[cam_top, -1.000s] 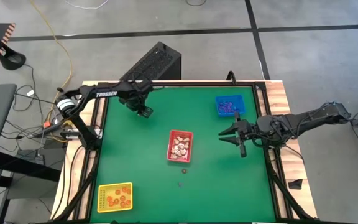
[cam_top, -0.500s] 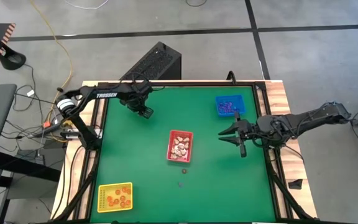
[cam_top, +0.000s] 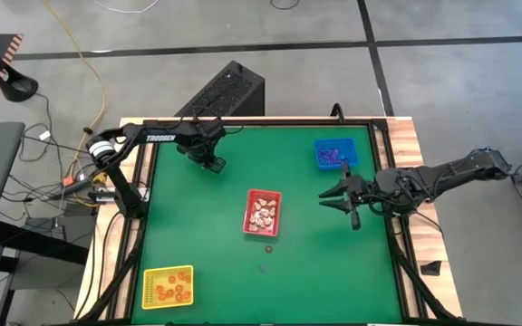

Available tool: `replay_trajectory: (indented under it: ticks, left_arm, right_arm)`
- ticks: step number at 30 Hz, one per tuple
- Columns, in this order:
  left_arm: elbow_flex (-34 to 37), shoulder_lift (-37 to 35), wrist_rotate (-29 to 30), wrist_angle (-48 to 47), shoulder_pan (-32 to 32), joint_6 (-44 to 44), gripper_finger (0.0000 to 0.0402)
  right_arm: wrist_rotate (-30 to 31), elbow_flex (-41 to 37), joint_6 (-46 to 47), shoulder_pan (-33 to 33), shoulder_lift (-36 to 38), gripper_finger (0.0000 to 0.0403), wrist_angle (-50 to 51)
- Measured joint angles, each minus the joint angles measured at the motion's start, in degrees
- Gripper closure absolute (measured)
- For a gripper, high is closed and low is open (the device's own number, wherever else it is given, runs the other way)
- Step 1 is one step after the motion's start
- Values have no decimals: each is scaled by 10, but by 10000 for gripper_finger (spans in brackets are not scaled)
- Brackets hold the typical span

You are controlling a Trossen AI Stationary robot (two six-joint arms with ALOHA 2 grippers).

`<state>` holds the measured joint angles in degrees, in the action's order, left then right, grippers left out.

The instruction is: Sort Halloween decoration

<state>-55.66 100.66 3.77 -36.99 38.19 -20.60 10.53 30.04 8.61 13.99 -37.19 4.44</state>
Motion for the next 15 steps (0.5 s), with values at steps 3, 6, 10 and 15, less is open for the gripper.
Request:
replay_trajectory:
  ticks: [3,6,10,15]
  left_arm:
    - [-8,-1,4,-11,-2,4,330]
    - [-25,-7,8,-29,-5,12,337]
    - [-48,-28,6,-27,-25,7,337]
    - [-57,-47,-31,72,-110,4,321]
  right_arm:
    - [0,0,0,5,0,284,-1]
    - [0,0,0,7,0,284,-1]
    - [0,0,-1,7,0,284,-1]
    - [0,0,-2,6,0,284,-1]
